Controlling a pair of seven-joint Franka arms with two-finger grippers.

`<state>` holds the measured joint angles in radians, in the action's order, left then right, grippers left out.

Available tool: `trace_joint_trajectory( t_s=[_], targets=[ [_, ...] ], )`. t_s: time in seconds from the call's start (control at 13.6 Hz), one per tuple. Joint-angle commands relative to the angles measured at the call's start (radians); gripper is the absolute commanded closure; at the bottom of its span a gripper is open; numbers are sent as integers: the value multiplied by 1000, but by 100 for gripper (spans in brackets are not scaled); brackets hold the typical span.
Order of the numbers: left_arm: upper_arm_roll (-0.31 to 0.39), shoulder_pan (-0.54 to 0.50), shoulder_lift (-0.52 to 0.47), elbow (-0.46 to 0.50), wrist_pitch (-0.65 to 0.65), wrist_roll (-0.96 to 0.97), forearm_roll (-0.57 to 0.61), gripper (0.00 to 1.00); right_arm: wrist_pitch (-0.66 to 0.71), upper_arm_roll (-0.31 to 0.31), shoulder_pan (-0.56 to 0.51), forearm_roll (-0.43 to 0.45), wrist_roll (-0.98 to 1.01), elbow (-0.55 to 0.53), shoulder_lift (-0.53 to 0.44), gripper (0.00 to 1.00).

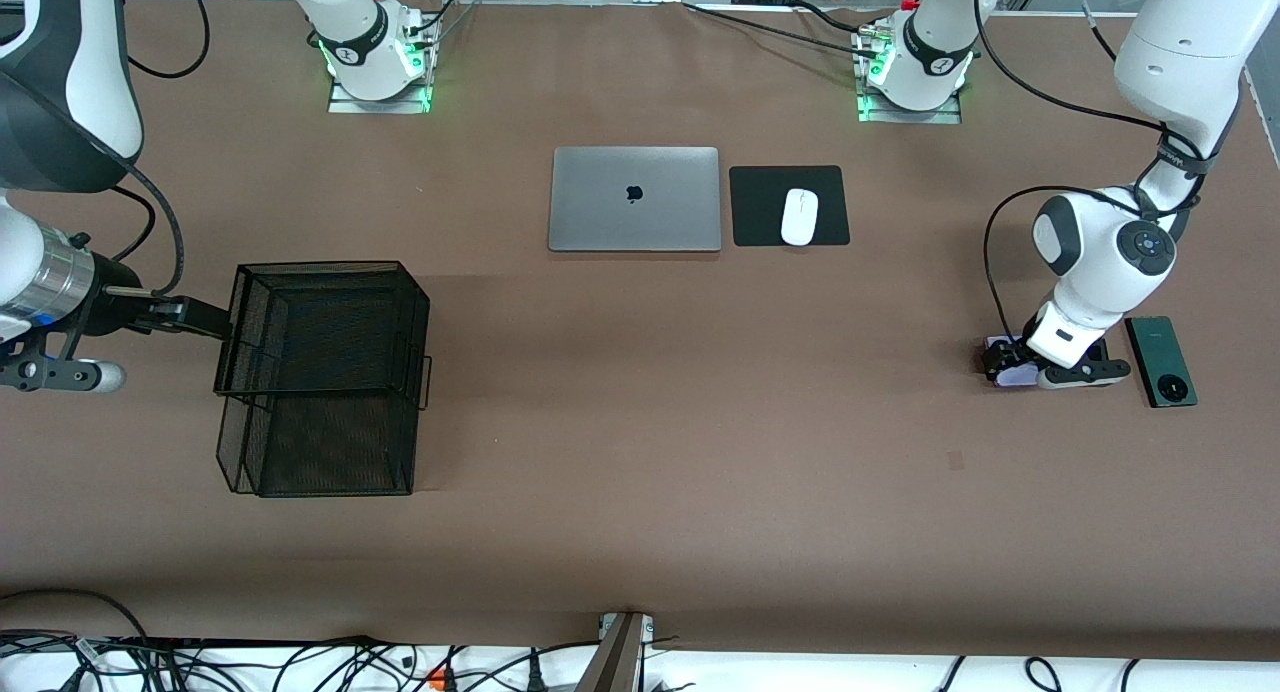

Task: Place phones with both arms
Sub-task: 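Lift and carry the white phone toward the laptop with the left gripper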

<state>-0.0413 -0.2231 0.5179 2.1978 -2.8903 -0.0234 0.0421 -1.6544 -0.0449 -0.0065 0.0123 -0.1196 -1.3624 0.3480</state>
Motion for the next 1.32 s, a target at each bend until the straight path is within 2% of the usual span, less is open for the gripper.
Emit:
trace_joint_trajectory(
  t_s=[0.0,0.15,0.29,0.52,0.88,0.96,1.1,1.25],
  targets=[
    [-14,28,-2,-149,206,11,-16,100,8,-6,-6,-5,-14,-1,-11,0],
    [-38,47,1,-292,385,28,-16,100,8,-6,-6,-3,-12,-3,-11,0],
    [-42,117,13,-384,456,80,-22,100,5,-4,-9,-3,-5,-1,-11,0],
    [-42,269,71,-470,462,222,-24,100,7,-4,-10,-3,1,-1,-11,0],
    [-37,564,126,-535,464,590,-13,100,7,-4,-9,-5,0,-1,-11,0],
    [-32,635,167,-582,465,674,-14,100,4,-4,-9,-5,-6,-1,-11,0],
    [-20,752,269,-735,515,819,-13,100,15,-3,-9,-20,-8,-1,-11,0],
    [35,867,358,-875,555,919,-13,100,37,0,-9,-20,0,-4,-12,0]
  ],
)
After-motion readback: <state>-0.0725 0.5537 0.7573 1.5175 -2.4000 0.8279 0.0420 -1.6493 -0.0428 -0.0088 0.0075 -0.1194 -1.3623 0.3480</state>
